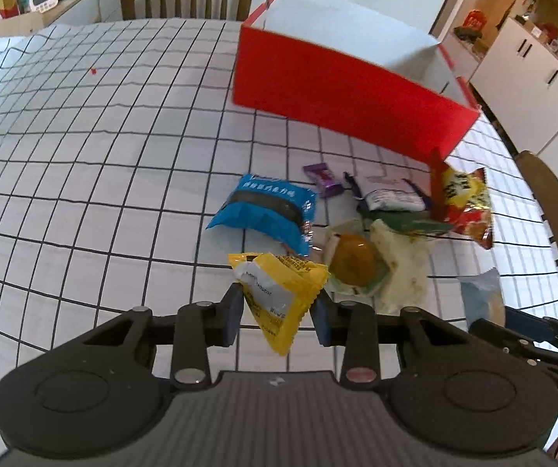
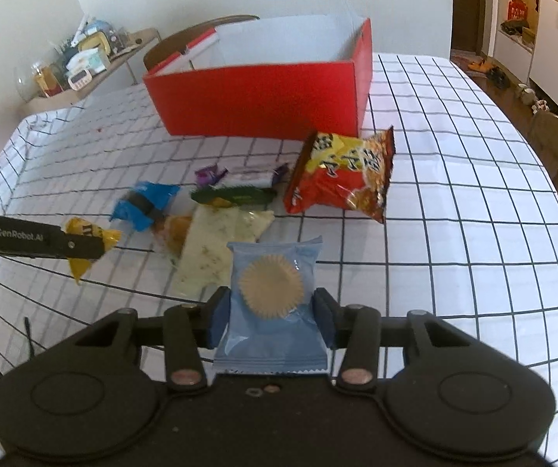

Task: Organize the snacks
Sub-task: 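Carry the blue packet with the right gripper while the left carries the yellow bag to the box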

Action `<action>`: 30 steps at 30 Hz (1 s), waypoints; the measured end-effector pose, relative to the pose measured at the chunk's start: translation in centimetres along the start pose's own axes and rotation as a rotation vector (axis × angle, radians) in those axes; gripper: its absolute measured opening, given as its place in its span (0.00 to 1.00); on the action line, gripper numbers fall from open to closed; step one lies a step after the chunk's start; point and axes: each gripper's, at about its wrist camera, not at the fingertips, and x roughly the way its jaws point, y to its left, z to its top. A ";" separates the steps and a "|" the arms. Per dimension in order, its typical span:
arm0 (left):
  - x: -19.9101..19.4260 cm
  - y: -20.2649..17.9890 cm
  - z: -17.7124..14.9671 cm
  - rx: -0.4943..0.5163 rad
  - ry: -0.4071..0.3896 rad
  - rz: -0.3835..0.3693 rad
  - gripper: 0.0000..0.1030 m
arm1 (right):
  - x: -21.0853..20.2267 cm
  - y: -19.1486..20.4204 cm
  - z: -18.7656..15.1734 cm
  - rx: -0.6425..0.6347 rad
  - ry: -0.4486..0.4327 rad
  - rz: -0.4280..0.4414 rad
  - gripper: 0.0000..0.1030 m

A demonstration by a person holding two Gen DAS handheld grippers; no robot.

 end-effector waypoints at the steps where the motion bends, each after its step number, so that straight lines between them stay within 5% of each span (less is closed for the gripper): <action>1: -0.3 -0.1 0.0 0.000 -0.003 -0.004 0.35 | -0.3 0.3 0.1 0.000 -0.006 0.003 0.44; 16: -4.3 -2.7 2.3 0.033 -0.061 -0.025 0.35 | -4.0 2.4 4.0 0.025 -0.105 0.047 0.44; 30: -6.6 -5.1 9.2 0.052 -0.157 -0.034 0.35 | -5.1 3.8 11.3 -0.022 -0.215 0.054 0.44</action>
